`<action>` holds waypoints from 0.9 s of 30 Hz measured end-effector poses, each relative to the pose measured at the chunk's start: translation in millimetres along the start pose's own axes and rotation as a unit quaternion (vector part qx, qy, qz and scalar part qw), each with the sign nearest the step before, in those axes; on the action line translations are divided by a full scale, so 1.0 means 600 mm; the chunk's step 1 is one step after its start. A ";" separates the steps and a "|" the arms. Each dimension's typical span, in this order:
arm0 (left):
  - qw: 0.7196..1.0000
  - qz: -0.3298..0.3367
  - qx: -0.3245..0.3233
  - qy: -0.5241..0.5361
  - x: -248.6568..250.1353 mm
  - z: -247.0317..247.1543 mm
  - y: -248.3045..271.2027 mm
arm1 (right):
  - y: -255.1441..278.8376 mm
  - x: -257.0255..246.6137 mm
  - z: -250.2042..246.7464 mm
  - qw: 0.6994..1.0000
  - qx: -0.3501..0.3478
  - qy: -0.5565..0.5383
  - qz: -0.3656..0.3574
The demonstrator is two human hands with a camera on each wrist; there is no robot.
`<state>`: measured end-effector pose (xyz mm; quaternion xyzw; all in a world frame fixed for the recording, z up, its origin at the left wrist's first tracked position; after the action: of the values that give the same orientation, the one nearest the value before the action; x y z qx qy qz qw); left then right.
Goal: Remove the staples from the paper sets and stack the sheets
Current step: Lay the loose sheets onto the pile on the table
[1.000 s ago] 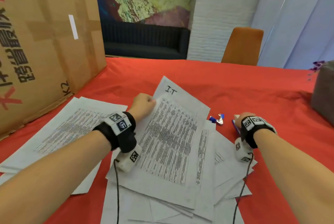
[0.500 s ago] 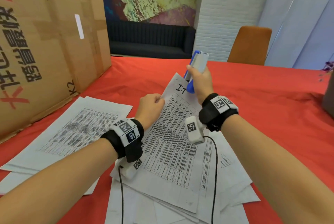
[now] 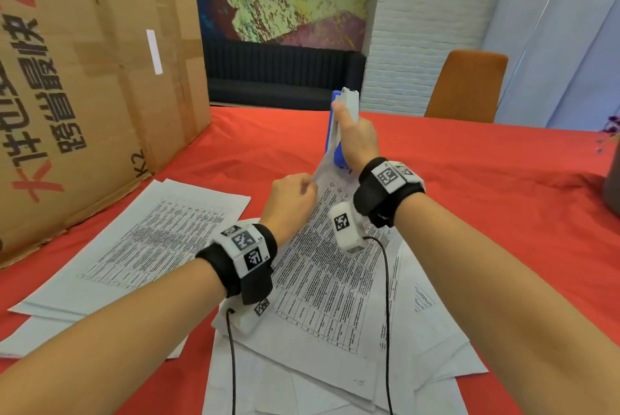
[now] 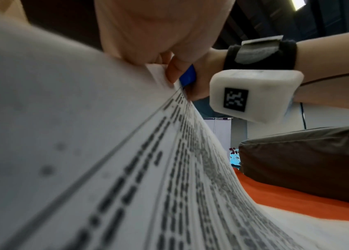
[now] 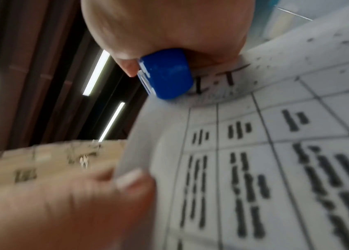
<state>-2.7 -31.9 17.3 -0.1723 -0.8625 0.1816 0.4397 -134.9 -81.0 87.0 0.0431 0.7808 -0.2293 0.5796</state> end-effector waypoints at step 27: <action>0.935 -0.195 -0.295 -0.029 -0.098 -0.027 -0.003 | 0.012 0.188 -0.119 0.739 -0.359 0.554 0.130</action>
<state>42.9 -57.4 -14.0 -0.1173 -0.9065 -0.1655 0.3703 -232.6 -67.8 -3.7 0.0523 0.9754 0.2101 0.0410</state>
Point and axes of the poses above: each hand's wrist, its own y-axis away from the middle knuckle, its own z-axis out of the palm, x = y × z, the point moved 1 cm from there along -y, towards the middle knuckle, and after that the axes turned 2 degrees about -y, right-handed, at the moved point
